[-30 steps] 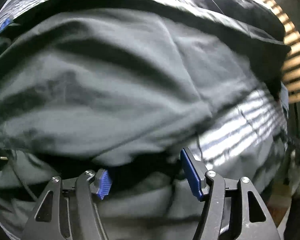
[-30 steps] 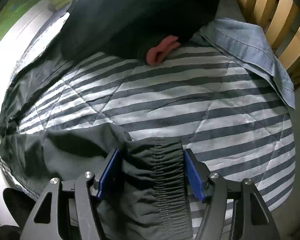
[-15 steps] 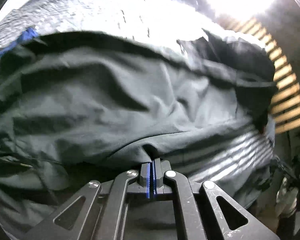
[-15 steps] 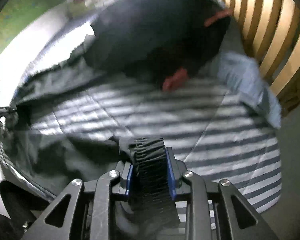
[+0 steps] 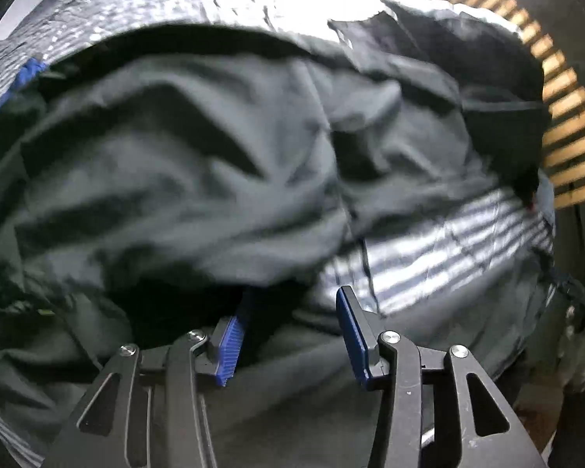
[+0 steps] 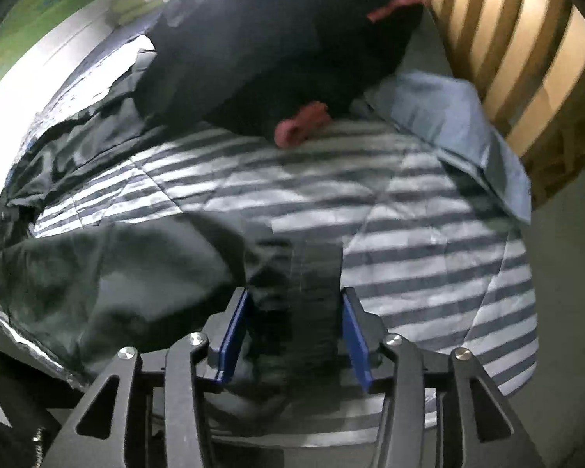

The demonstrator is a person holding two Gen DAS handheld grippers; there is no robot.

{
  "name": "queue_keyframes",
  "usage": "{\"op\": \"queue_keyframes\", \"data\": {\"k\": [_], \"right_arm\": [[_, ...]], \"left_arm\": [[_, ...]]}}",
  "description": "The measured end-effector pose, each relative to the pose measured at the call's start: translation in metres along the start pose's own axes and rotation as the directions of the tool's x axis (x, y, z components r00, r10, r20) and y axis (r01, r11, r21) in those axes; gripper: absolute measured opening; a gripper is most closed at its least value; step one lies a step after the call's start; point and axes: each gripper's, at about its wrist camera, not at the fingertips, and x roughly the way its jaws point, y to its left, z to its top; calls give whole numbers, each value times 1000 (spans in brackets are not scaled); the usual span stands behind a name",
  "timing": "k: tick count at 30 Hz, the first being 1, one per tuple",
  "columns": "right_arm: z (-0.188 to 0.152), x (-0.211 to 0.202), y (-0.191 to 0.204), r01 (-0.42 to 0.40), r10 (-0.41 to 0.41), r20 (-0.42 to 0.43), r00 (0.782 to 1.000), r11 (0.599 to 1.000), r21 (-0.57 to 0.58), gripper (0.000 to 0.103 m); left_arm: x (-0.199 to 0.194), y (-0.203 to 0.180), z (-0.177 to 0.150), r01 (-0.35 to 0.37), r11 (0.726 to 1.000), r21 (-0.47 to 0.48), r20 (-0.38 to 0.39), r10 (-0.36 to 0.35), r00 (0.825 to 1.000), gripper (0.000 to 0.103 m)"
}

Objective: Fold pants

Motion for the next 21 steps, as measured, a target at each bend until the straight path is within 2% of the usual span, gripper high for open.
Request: {"op": "queue_keyframes", "data": {"k": [4, 6, 8, 9, 10, 12, 17, 21], "right_arm": [[-8, 10, 0, 7, -7, -22, 1000, 1000, 9, 45], [-10, 12, 4, 11, -11, -23, 1000, 1000, 1, 46], [-10, 11, 6, 12, -12, -23, 1000, 1000, -12, 46], [-9, 12, 6, 14, -15, -23, 1000, 1000, -18, 47], [-8, 13, 8, 20, -21, -25, 999, 999, -28, 47], [-6, 15, 10, 21, -22, -24, 999, 999, -40, 47], [-5, 22, 15, 9, -13, -48, 999, 997, -78, 47], [-13, 22, 12, -11, 7, -58, 998, 997, -81, 47]], "left_arm": [[30, -8, 0, 2, 1000, -22, -65, -3, 998, 47], [36, -7, 4, 30, 997, -71, -73, -35, 997, 47], [39, -9, 9, 29, 996, -90, -63, -34, 997, 47], [39, -11, 10, 15, 997, -79, -57, -19, 998, 29], [40, -12, 10, -2, 997, -73, -60, -2, 998, 0], [39, -8, 7, 20, 994, -104, -58, -26, 998, 0], [13, -6, -1, 78, 991, -113, 15, -76, 997, 0], [-19, -2, -2, 66, 991, -112, 95, -55, 994, 0]]}}
